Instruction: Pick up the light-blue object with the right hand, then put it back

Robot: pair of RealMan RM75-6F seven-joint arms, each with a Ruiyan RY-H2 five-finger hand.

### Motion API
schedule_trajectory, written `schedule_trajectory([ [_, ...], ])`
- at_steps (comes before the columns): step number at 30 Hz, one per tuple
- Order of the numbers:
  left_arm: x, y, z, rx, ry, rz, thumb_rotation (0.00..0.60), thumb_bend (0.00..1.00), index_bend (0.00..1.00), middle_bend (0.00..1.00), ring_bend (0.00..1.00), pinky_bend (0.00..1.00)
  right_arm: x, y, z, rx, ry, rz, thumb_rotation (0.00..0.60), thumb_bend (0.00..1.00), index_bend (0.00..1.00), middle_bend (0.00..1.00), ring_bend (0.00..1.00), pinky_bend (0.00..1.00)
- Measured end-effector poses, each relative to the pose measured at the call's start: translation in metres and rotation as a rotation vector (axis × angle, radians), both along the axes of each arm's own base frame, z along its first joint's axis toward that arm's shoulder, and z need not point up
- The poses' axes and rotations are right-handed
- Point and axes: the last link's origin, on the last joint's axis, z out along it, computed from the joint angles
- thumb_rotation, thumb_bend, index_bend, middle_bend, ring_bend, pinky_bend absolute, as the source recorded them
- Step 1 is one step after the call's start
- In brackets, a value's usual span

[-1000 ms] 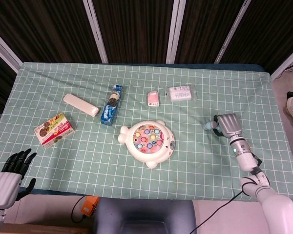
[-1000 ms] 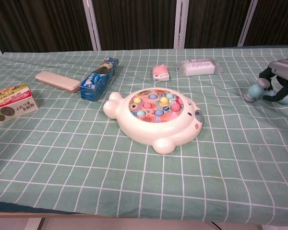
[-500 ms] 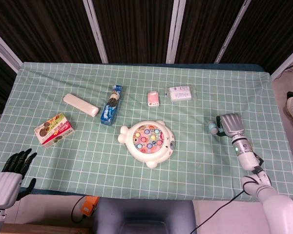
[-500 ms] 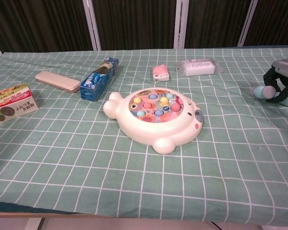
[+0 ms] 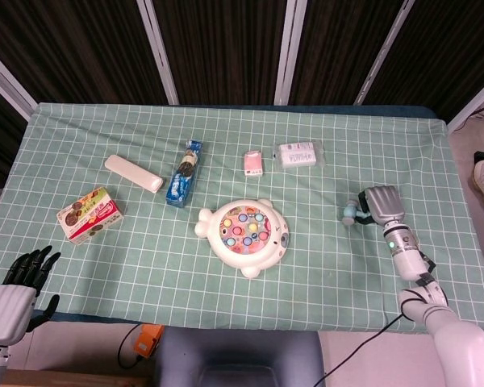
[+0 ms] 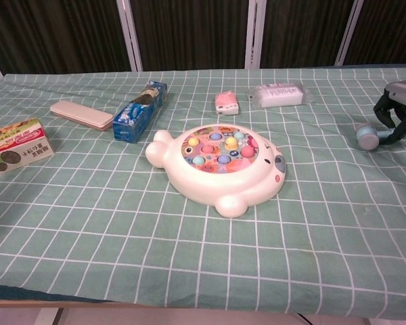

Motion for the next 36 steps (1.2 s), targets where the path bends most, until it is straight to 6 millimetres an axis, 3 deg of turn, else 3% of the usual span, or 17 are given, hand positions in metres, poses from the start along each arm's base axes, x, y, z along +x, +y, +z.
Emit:
schedule_trajectory([
  [19,-0.001,0.002,-0.001,0.000,0.007,0.008,0.600,0.42,0.00,0.00,0.00,0.10,-0.002,-0.004,0.002,-0.059,-0.160,-0.065,0.600,0.30,0.81,0.74,0.74,0.79],
  [36,-0.001,0.003,-0.004,-0.010,0.016,0.015,0.600,0.42,0.00,0.01,0.00,0.10,-0.024,-0.003,0.009,-0.108,-0.249,-0.194,0.600,0.29,0.78,0.73,0.73,0.78],
])
